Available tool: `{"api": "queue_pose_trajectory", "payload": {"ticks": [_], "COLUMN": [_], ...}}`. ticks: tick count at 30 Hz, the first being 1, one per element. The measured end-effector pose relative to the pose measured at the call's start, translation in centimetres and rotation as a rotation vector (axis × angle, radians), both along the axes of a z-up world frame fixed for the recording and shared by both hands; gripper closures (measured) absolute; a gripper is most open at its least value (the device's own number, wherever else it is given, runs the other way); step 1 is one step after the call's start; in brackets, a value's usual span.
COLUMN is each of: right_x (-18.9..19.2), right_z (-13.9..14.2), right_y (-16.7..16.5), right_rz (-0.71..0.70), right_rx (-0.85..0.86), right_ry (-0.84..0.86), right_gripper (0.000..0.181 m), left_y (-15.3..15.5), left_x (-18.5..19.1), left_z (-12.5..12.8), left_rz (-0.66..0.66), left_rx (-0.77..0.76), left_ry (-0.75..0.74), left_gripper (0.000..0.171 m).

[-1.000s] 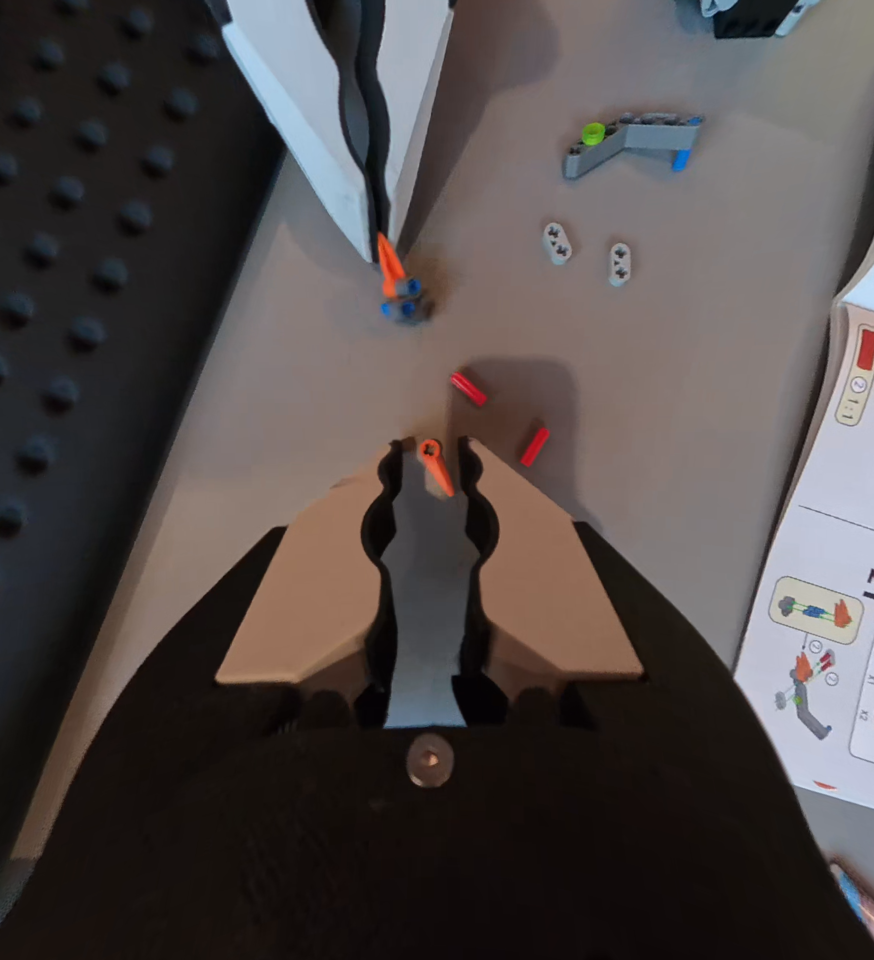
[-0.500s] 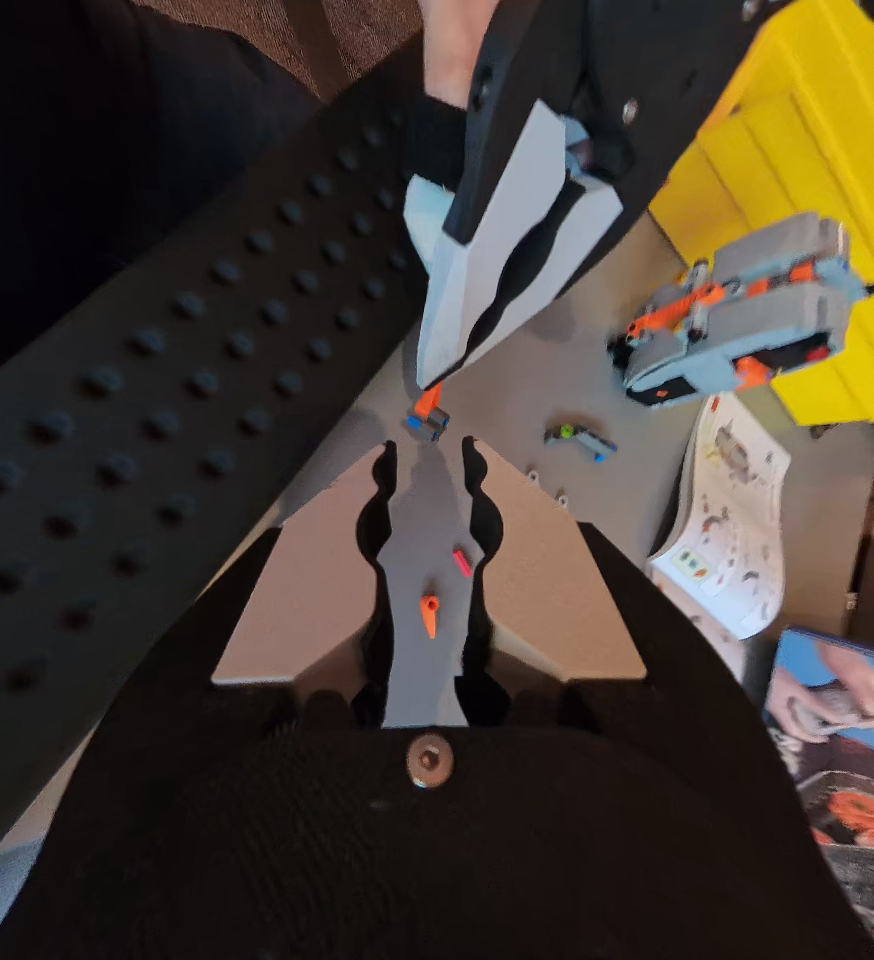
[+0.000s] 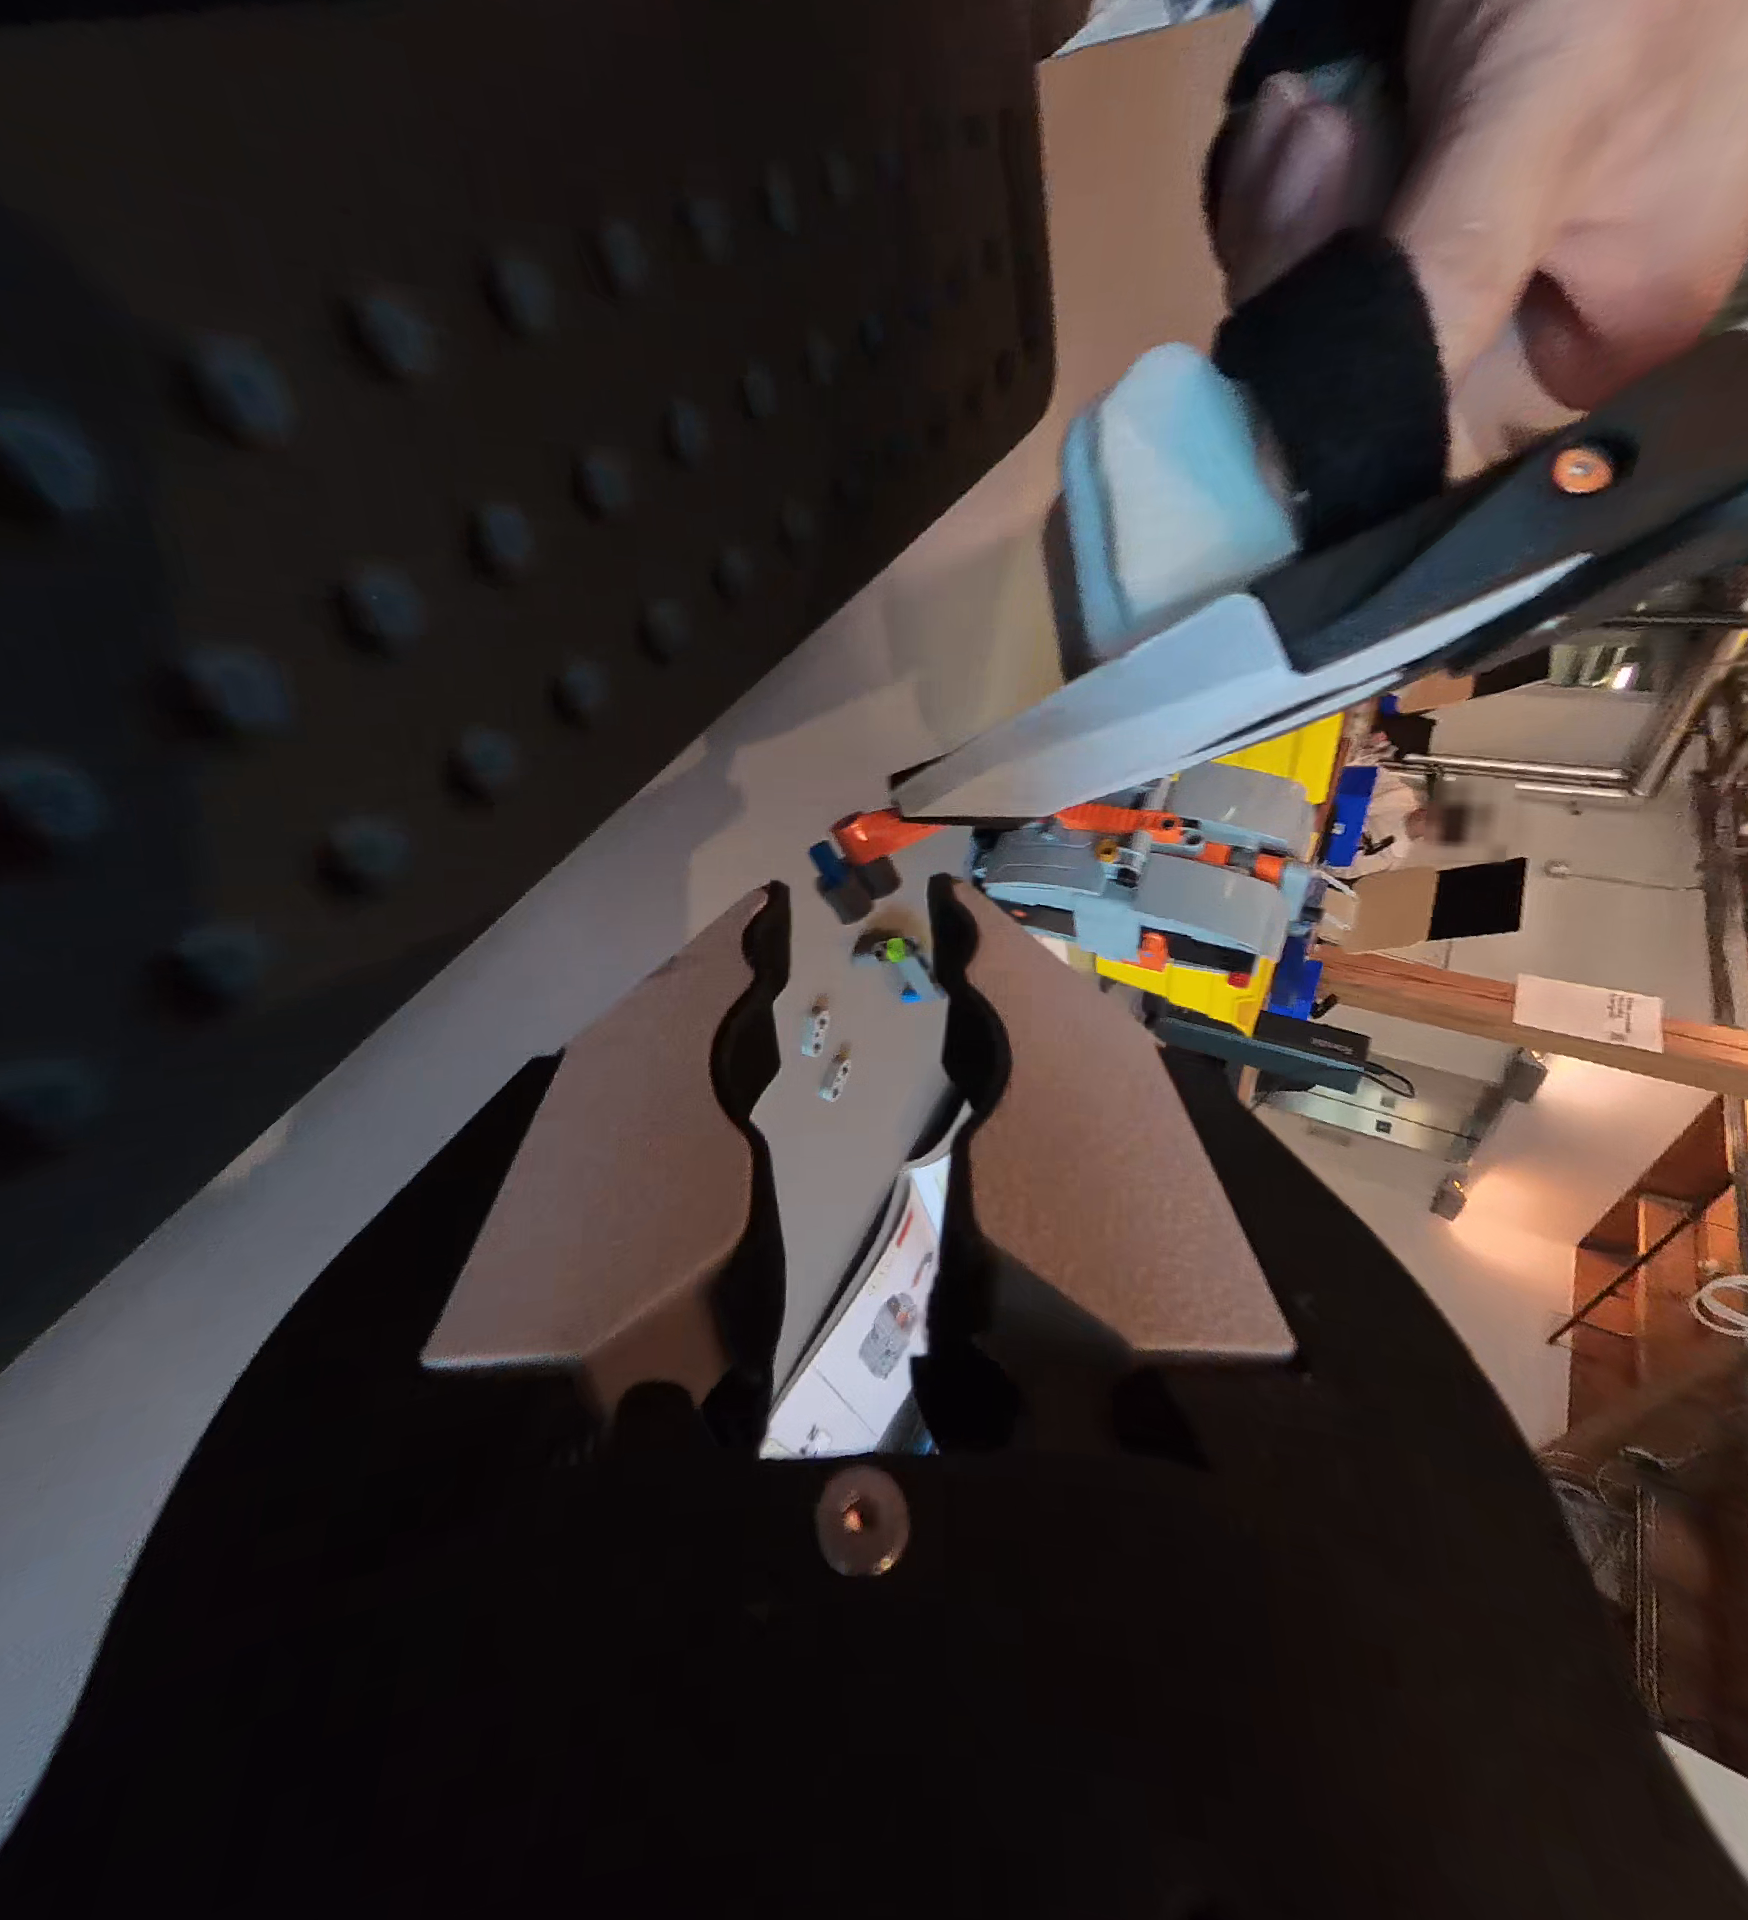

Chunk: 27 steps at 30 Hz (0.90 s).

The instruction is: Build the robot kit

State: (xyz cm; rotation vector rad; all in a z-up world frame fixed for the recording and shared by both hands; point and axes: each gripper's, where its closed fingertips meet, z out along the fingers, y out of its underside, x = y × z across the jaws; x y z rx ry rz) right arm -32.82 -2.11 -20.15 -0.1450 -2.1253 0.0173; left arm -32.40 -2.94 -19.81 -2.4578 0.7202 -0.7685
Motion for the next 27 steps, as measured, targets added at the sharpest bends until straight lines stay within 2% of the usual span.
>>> {"api": "queue_pose_trajectory", "payload": {"ticks": [7, 10, 14, 18, 21, 22, 25, 27], "right_x": [-0.4, -0.3, -0.5, -0.9, -1.2, -1.3, -1.6, -1.7], "right_z": [-0.3, -0.7, 0.0, 1.1, 2.2, 2.8, 5.2, 6.6], "right_y": [-0.1, 0.1, 0.3, 1.6, 3.2, 3.6, 4.4, 4.6], "right_rz": [-0.005, -0.004, -0.035, -0.102, -0.187, -0.211, -0.278, -0.307], "right_rx": [0.033, 0.063, -0.023, -0.222, -0.420, -0.498, -0.743, -0.882], "right_ry": [0.008, 0.011, 0.038, 0.082, 0.119, 0.137, 0.190, 0.219], "right_gripper": [0.156, 0.167, 0.174, 0.174, 0.174, 0.174, 0.174, 0.174], "left_y": [-0.2, -0.2, 0.2, 1.2, 2.5, 2.8, 4.0, 4.4], "left_x": [0.3, 0.6, 0.2, -0.2, -1.1, -1.4, -2.3, -1.8], "left_z": [-0.1, 0.1, 0.6, 2.3, 4.0, 4.6, 5.1, 5.4], "left_rz": [-0.014, -0.015, -0.001, 0.017, 0.082, 0.093, 0.168, 0.193], "left_rx": [-0.048, -0.076, -0.076, 0.020, 0.139, 0.203, 0.404, 0.483], "left_ry": [-0.061, -0.113, -0.172, -0.257, -0.303, -0.312, -0.233, -0.237], "left_gripper": [0.171, 0.171, 0.171, 0.171, 0.145, 0.143, 0.143, 0.145]}}
